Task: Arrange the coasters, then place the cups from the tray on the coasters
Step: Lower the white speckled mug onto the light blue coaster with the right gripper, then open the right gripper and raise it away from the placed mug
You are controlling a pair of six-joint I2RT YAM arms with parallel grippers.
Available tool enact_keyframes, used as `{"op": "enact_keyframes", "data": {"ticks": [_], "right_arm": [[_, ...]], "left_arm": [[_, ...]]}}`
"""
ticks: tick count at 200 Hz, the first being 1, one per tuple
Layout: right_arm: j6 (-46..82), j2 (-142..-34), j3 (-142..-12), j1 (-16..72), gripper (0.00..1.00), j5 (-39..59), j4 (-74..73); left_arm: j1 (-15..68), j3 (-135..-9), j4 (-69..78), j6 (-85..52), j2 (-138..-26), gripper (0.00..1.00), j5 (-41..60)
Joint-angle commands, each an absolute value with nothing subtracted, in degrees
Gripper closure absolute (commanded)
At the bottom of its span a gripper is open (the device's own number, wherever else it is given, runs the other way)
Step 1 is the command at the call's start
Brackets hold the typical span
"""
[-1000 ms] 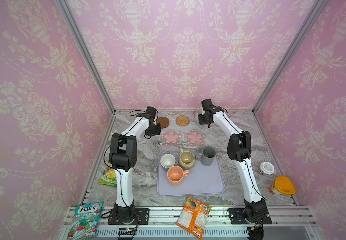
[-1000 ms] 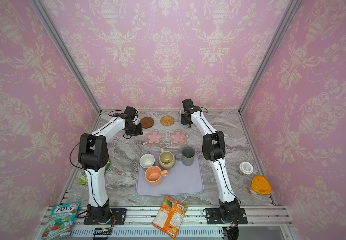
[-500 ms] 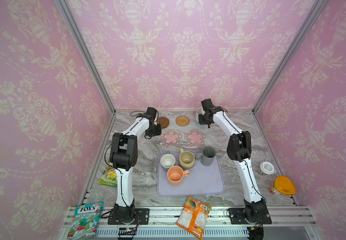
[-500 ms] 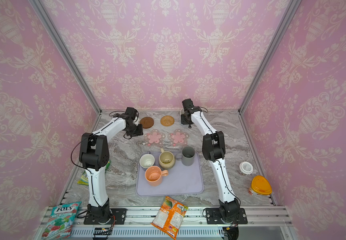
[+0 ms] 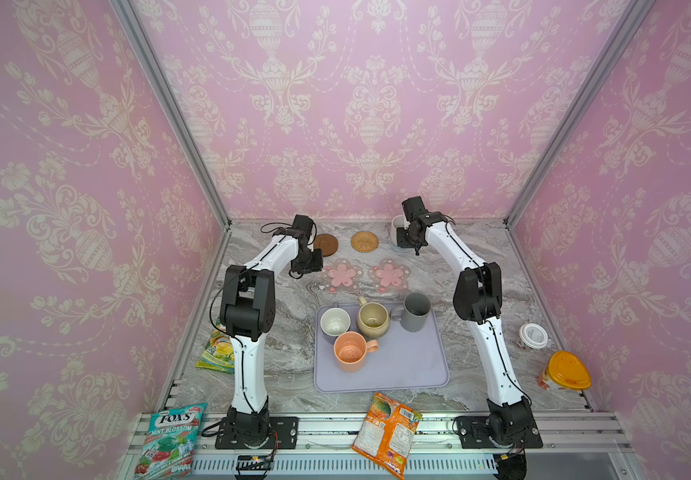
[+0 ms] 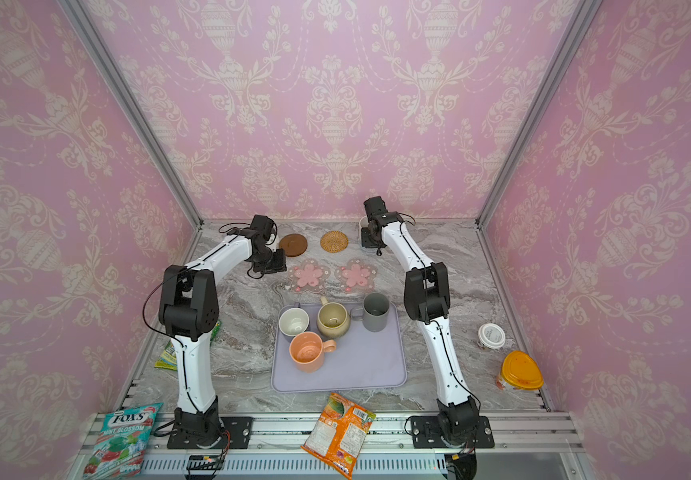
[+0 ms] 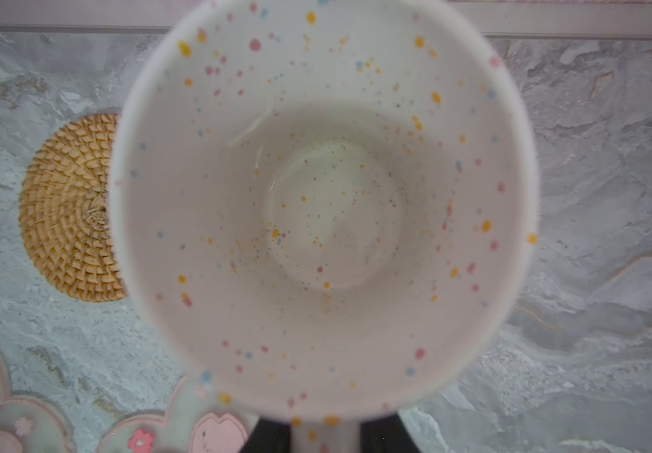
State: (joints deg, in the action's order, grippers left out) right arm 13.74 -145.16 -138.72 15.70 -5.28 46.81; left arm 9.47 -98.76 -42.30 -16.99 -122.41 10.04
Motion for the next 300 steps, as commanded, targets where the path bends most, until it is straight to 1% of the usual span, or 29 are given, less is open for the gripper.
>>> {"op": "enact_keyframes", "data": {"ticks": [1,58,75,87,119,192,267,300], "right_arm": [[14.44,-143.26,-140.97,15.22,0.7,-4.83,45.61],[14.34,-142.57,-141.12,15.15,0.67,-4.66,46.22],[14.46,-142.23,-141.09,15.2,0.64,-4.62,46.93],[14.61,-141.78,-140.85,15.2,0.64,-4.77,47.49],[14.5,-137.65,-136.71,15.25,0.62,-5.38,47.19],[15.05,-117.3,-113.6,15.29,0.6,-6.55,40.98],[20.59,-88.34,-78.24,15.88,0.58,-6.41,33.37],[20.94,-79.55,-71.37,16.17,0.57,-5.25,34.76]], "left_arm": [[8.99,-99.97,-42.93,-17.13,-122.78,0.61,11.13],[8.97,-99.92,-42.98,-17.51,-122.26,0.61,11.41],[8.97,-99.89,-43.14,-17.65,-121.92,0.61,11.49],[8.97,-99.91,-43.32,-17.72,-121.52,0.61,11.6],[9.13,-99.18,-44.28,-17.75,-119.1,0.61,10.99],[9.63,-91.21,-47.31,-17.06,-108.23,0.61,7.57],[11.87,-82.02,-53.64,-14.33,-94.24,0.6,3.09],[12.74,-77.51,-55.37,-14.54,-88.49,0.6,2.03]]}}
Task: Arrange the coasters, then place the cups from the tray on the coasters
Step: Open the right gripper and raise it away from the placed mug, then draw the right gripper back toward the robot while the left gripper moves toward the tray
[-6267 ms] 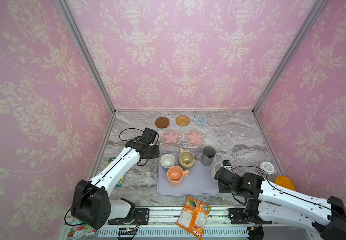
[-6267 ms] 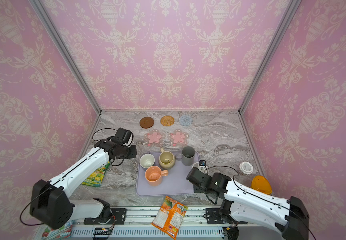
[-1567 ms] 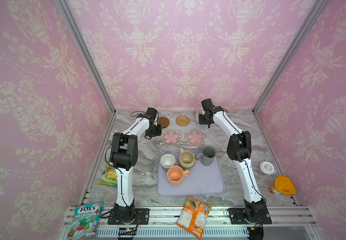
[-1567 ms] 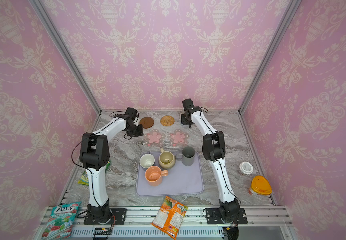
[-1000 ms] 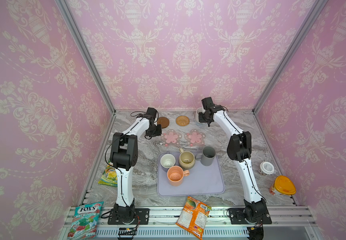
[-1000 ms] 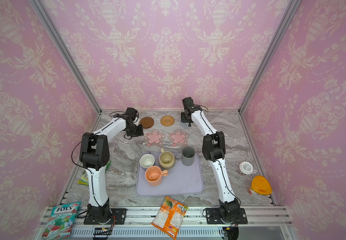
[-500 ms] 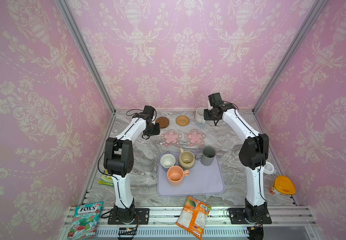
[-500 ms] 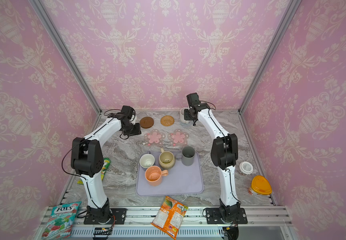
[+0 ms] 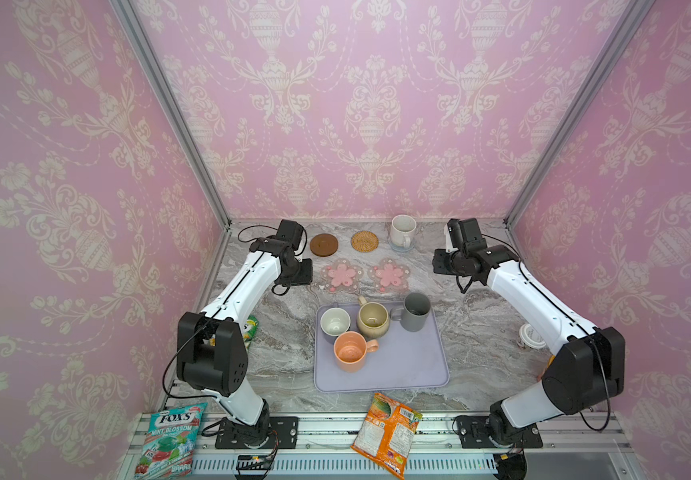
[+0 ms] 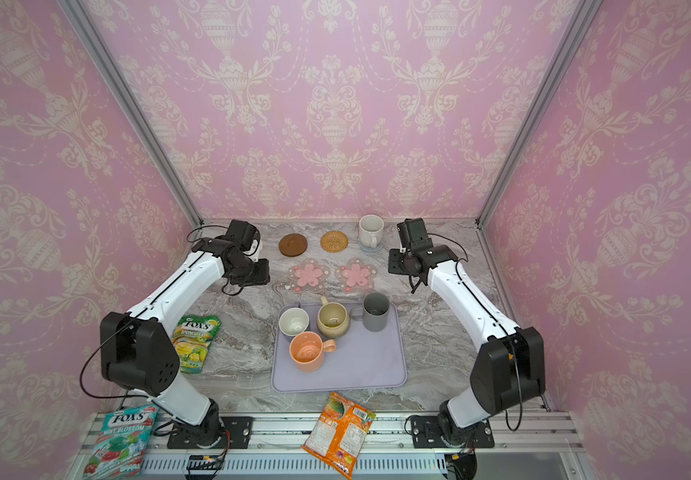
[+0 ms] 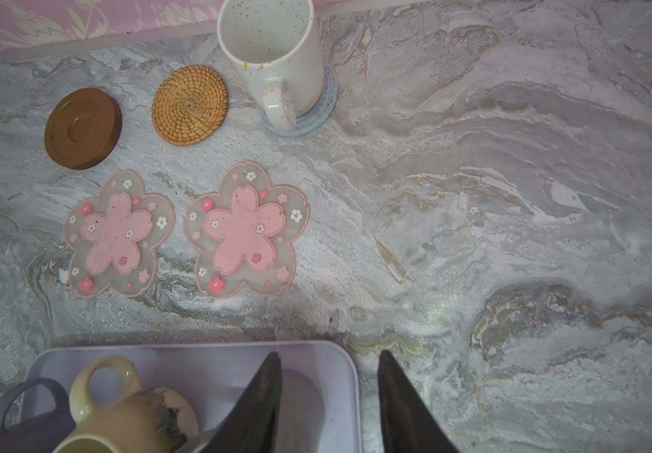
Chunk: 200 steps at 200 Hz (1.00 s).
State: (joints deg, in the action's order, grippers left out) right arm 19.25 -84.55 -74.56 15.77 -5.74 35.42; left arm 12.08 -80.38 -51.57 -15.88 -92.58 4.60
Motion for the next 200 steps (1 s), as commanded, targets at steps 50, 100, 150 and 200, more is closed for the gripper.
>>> {"op": "enact_keyframes", "data": {"ticks": [50,100,150,200], "right_arm": [[18.85,-71.64,-68.12,17.18,0.56,-0.64,37.67],[19.34,-69.45,-62.27,19.27,0.55,3.71,36.11],[19.17,-70.38,-60.98,22.05,0.55,4.92,34.71],[17.72,-69.83,-62.76,22.41,0.54,3.42,35.72]], "left_arm": [[14.56,-71.63,-56.61,-17.66,-84.25,0.6,1.41],[16.89,-73.1,-51.66,-20.9,-86.27,0.6,5.32],[21.7,-83.74,-54.49,-18.31,-97.19,0.6,4.81],[25.55,-89.39,-55.72,-16.29,-105.25,0.6,7.09]]}}
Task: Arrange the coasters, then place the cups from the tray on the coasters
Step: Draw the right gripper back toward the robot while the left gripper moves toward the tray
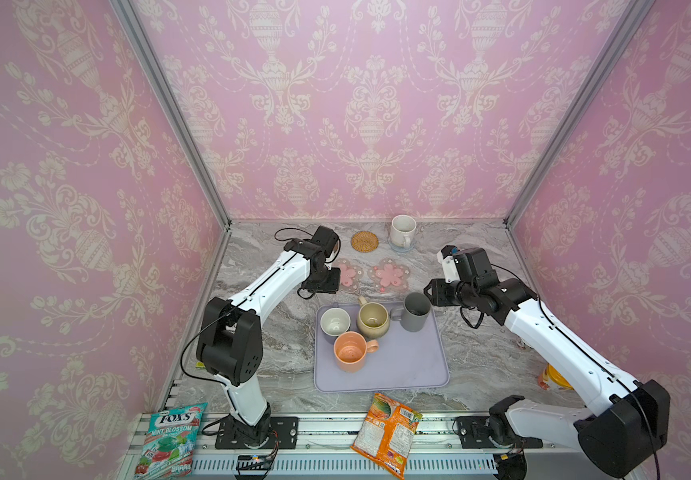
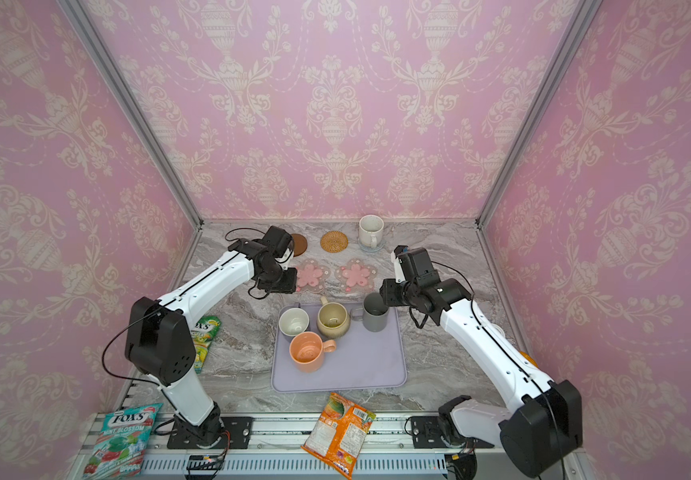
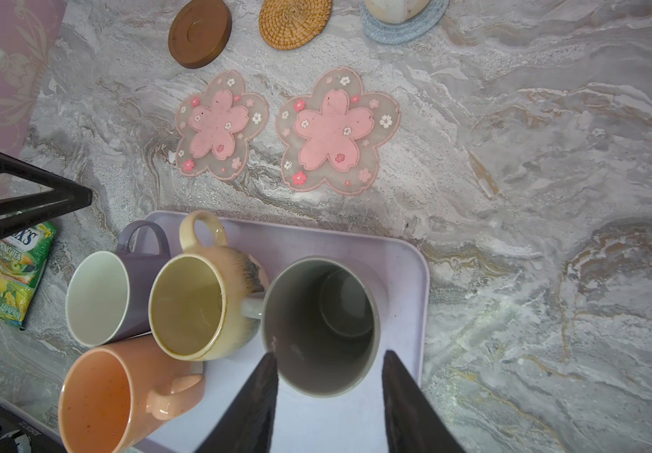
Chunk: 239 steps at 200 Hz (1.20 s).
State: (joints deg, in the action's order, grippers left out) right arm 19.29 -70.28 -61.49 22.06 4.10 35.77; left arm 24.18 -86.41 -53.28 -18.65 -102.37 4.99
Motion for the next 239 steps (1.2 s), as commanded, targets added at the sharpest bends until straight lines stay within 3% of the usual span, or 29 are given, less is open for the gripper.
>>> {"op": "enact_keyframes", "data": {"ticks": [1,95,239], "right_arm": [[17.69,-69.81,-62.8,22.41,0.54,3.43,35.75],[17.89,-69.17,-64.84,22.45,0.54,2.44,36.83],[19.51,-70.44,-66.27,24.16,0.53,2.55,36.48]], "left_arm": [[25.61,-89.48,-55.77,-16.23,-105.45,0.6,7.1],[27.44,-89.43,-59.76,-14.49,-112.06,0.6,0.67],[19.53,-74.31,-56.28,-17.89,-101.38,0.59,2.19]]}}
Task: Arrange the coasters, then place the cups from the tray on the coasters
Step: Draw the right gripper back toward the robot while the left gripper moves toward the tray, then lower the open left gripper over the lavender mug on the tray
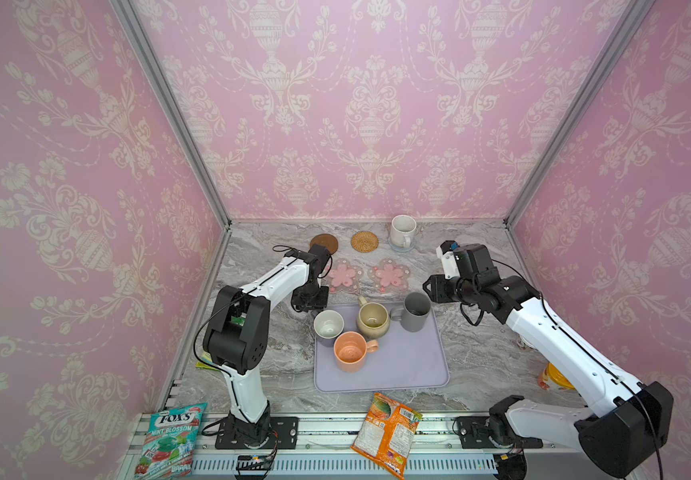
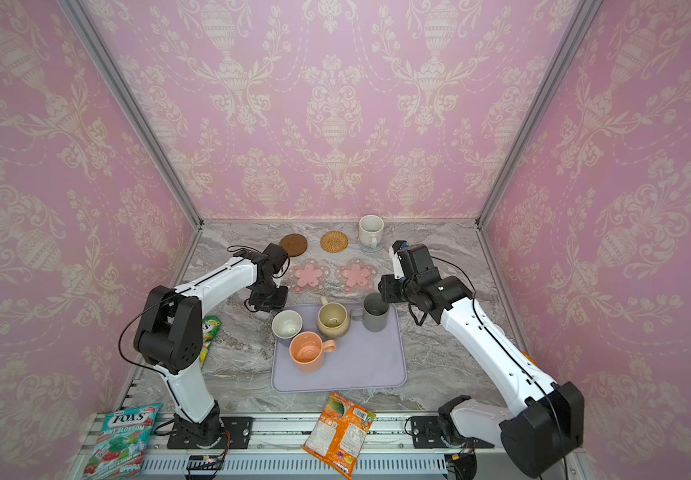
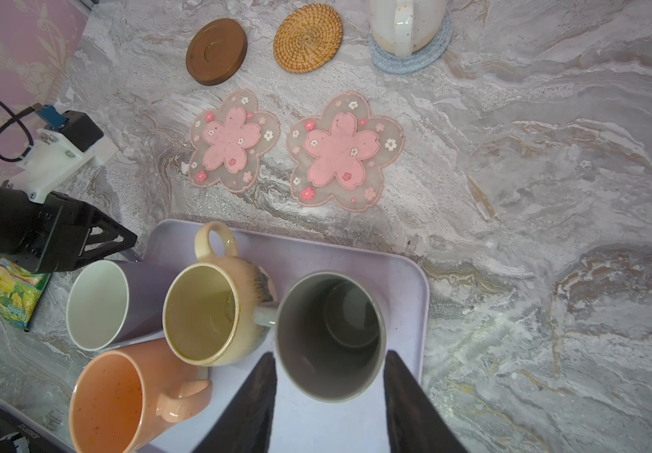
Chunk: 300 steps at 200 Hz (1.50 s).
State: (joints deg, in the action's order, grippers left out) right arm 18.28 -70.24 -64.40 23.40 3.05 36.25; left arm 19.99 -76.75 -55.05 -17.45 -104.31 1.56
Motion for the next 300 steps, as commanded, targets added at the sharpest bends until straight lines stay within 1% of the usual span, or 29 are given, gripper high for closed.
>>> {"op": "enact_keyframes", "data": {"ticks": [1,81,94,127,148,198,228,255,279,300], "right_arm": [[19.51,-70.42,-66.31,24.17,0.54,2.51,36.52],[19.97,-71.28,-66.8,26.03,0.54,1.55,36.9],[19.95,-71.13,-68.95,26.31,0.53,1.08,37.17],[20.05,-70.49,-68.74,26.62,0.53,0.18,37.56],[20.4,-70.12,-68.56,26.68,0.53,0.01,37.53],[20.06,-68.91,-68.12,26.91,0.53,-0.13,37.7],[19.22,-69.29,-68.61,26.94,0.53,0.56,37.58],[18.06,-70.64,-70.1,26.94,0.53,1.23,37.84],[17.32,-71.19,-70.66,26.98,0.53,1.44,37.68],[16.79,-71.22,-70.51,26.94,0.53,1.43,37.48]], "left_arm": [[19.52,-74.2,-56.31,-17.87,-101.27,0.59,2.2],[18.9,-66.07,-57.19,-17.1,-94.55,0.58,5.19],[18.9,-65.12,-58.03,-16.58,-93.42,0.58,5.92],[18.98,-61.21,-58.31,-15.44,-90.09,0.58,10.06],[19.67,-60.66,-57.84,-15.57,-88.24,0.58,14.02],[21.79,-58.65,-57.5,-17.89,-85.81,0.57,19.12],[23.16,-55.19,-56.43,-22.21,-82.62,0.56,16.81],[23.53,-54.1,-57.97,-25.86,-76.92,0.56,10.67],[24.41,-53.81,-58.06,-26.19,-71.6,0.56,9.94],[25.51,-53.14,-57.26,-25.6,-69.64,0.56,9.84]]}}
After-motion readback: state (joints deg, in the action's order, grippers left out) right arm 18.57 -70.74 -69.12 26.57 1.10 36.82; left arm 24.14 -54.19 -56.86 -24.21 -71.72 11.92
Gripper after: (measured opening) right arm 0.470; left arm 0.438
